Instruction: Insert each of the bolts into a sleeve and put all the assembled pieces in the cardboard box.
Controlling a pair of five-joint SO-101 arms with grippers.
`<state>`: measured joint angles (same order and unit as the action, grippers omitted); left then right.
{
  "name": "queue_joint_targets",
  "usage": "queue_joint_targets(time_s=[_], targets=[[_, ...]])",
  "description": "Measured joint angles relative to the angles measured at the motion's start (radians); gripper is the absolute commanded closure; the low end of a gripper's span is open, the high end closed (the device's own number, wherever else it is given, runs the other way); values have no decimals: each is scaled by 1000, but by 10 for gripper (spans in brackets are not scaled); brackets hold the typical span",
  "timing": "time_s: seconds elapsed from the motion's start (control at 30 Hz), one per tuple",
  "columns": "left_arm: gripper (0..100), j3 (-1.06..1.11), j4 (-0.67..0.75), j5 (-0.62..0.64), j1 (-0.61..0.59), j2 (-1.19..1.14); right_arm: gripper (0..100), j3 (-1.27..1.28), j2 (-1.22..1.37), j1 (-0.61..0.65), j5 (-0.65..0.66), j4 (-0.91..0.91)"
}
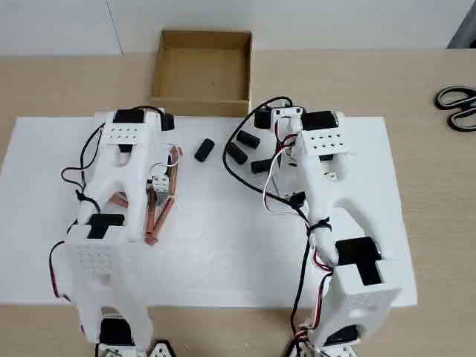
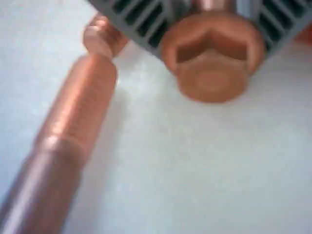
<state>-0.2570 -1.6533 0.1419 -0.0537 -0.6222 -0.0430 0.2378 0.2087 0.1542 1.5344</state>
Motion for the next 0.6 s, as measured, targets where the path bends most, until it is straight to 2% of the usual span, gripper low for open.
queue_joint_targets(time_s=[0.23,0.6], targets=[[994,6,5,0,-2,60,994,0,0,0,0,0],[994,6,-28,0,-3,324,995,-2,-46,-2,0,11]])
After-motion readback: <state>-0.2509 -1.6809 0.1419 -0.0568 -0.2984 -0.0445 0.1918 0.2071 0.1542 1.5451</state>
